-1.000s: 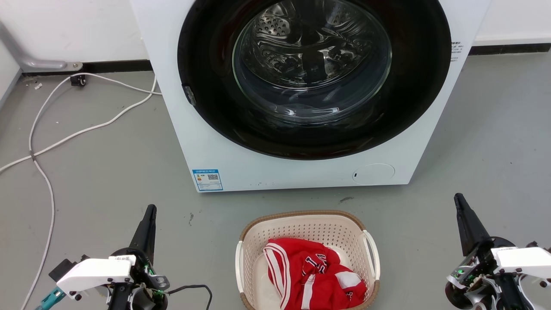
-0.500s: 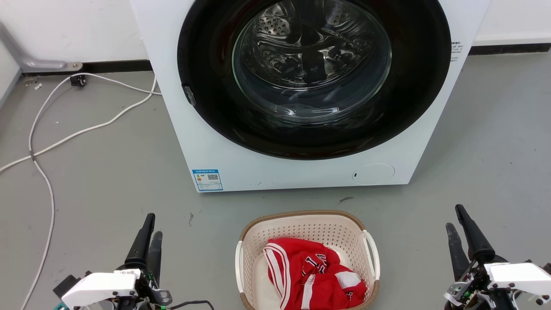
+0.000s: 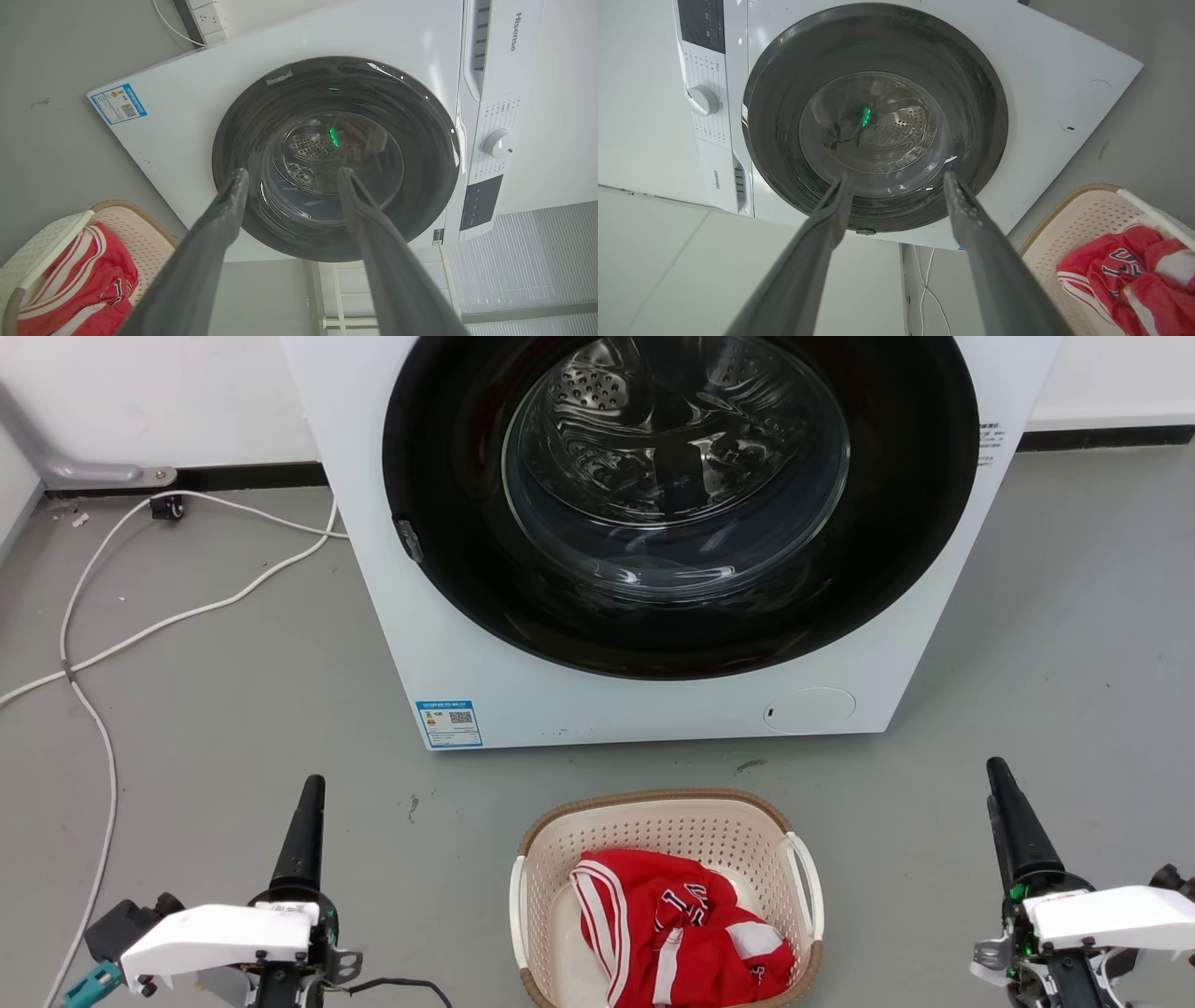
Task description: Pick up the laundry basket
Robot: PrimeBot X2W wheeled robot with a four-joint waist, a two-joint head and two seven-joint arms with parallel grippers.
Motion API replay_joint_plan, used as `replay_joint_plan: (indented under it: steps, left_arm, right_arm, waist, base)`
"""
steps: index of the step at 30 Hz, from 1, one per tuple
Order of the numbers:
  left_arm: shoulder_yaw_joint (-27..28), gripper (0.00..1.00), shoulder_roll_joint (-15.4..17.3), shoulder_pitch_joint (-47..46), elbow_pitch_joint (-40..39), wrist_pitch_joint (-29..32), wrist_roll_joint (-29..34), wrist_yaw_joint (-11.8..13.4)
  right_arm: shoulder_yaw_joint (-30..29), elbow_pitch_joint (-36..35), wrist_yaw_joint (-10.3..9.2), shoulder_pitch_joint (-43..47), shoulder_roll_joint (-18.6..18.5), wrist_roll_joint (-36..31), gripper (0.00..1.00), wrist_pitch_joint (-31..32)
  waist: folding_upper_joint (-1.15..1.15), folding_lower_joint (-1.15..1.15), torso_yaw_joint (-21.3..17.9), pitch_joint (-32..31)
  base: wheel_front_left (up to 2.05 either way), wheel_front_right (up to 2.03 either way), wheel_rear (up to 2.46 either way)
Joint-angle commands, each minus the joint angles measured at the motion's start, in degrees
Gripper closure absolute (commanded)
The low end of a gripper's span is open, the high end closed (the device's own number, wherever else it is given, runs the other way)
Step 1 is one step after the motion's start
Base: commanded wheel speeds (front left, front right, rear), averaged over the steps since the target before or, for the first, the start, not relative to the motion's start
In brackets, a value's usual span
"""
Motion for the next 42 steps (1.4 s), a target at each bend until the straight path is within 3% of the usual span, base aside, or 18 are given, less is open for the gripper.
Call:
replay_joint_plan:
  steps: [1, 26, 42]
  left_arm:
    - [-0.3, 0.0, 0.2, -0.3, -1.9, -0.8, 3.1, 0.5]
    - [-3.7, 0.0, 0.3, 1.9, -7.7, -6.8, 29.8, 3.9]
    - [-5.6, 0.0, 0.3, 3.2, -9.0, -9.5, 42.7, 5.0]
  right_arm:
    - [0.4, -1.9, 0.01, -0.2, -0.1, -3.7, 0.0, -0.8]
    - [4.1, -7.1, 0.01, 2.5, -0.2, -35.9, 0.0, -6.8]
    - [5.1, -8.4, 0.01, 3.7, -0.3, -49.3, 0.0, -9.6]
  waist:
    - [0.0, 0.0, 0.0, 0.0]
    - [0.0, 0.0, 0.0, 0.3]
    - [0.0, 0.0, -0.1, 0.4]
  base:
    - [0.0, 0.0, 0.0]
    - [0.0, 0.0, 0.0]
    - [0.0, 0.0, 0.0]
